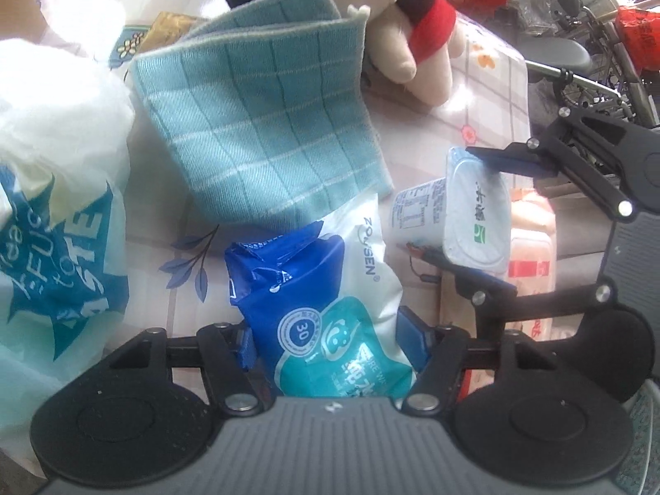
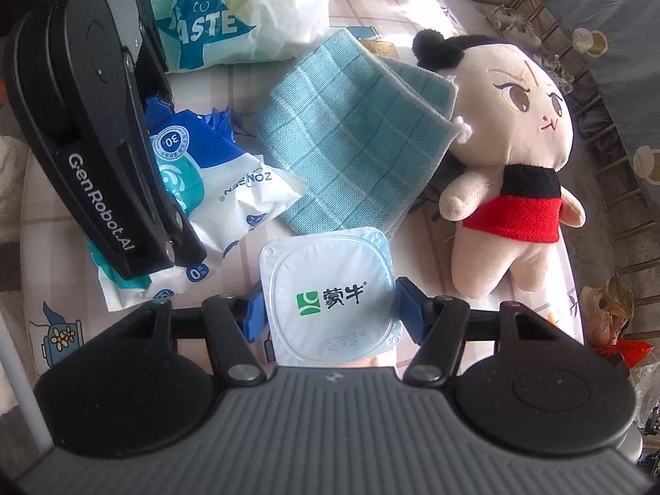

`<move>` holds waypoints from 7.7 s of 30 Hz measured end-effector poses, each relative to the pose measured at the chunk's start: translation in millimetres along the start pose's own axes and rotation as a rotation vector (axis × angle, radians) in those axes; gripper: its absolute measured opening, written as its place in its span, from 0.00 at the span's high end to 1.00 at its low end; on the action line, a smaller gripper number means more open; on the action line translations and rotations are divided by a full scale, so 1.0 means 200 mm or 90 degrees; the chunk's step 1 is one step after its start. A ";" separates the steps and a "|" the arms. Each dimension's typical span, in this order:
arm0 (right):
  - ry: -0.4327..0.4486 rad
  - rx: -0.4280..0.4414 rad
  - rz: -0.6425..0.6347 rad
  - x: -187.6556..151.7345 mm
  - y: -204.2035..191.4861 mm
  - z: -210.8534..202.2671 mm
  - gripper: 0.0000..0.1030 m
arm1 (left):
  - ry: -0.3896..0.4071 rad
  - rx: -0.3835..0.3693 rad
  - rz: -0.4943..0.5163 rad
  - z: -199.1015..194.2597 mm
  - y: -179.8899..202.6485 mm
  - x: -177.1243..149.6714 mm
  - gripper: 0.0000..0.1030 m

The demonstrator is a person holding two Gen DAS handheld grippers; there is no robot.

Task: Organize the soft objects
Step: 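Lift the yogurt cup and wipes pack and carry both toward the cardboard box, then lower the wipes pack into the box and open the left tool while the right tool lowers the yogurt cup, then open the right tool over the box and withdraw both tools toward the table, then grasp the light-blue towel on the table with the left tool, then grasp the gold snack packet with the right tool while the left tool holds the towel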

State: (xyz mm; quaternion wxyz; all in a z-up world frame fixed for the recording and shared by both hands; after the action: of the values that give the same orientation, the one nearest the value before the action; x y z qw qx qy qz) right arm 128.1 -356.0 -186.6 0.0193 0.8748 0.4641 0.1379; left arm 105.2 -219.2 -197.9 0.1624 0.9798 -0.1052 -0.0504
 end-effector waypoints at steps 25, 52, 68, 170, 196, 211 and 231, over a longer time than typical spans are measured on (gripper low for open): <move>0.115 -0.152 0.006 0.95 0.18 -0.74 0.41 | 0.228 -0.012 0.007 -1.13 -0.39 0.34 0.36; 0.137 -0.041 -0.131 2.26 -0.28 -0.20 0.41 | 0.103 0.046 -0.041 -0.97 -1.75 0.07 0.35; 0.029 0.056 -0.136 2.25 -0.30 0.14 0.40 | 0.056 -0.027 0.017 -0.77 -1.77 0.05 0.39; 0.034 0.074 0.246 0.52 -0.02 0.32 0.59 | 0.170 0.116 -0.023 -0.62 -0.32 0.22 0.64; -0.012 0.185 0.455 0.00 -0.37 0.09 0.27 | 0.035 0.110 0.119 -0.14 0.00 0.09 0.29; -0.036 0.181 0.445 -0.18 -0.49 -0.05 0.24 | -0.024 0.218 0.322 0.22 0.12 0.05 0.00; 0.046 0.050 0.422 -0.08 -0.29 -0.32 0.24 | 0.057 0.164 0.181 0.02 -0.05 0.12 0.86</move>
State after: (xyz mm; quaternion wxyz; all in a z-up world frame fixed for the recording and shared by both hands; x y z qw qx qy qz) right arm 56.2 -343.3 -137.3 -0.0763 0.9728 0.1598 0.1495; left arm 129.8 -215.6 -206.5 0.0459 0.9689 -0.2412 0.0302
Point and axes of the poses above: each gripper's, at about its wrist camera, not at the fingertips, and z roughly the way its jaws point, y to its right, x to its top, the point moved 5 cm from there along z, roughly the way its jaws point, and after that the axes turned 4 degrees about -y, right-handed, at the moved point
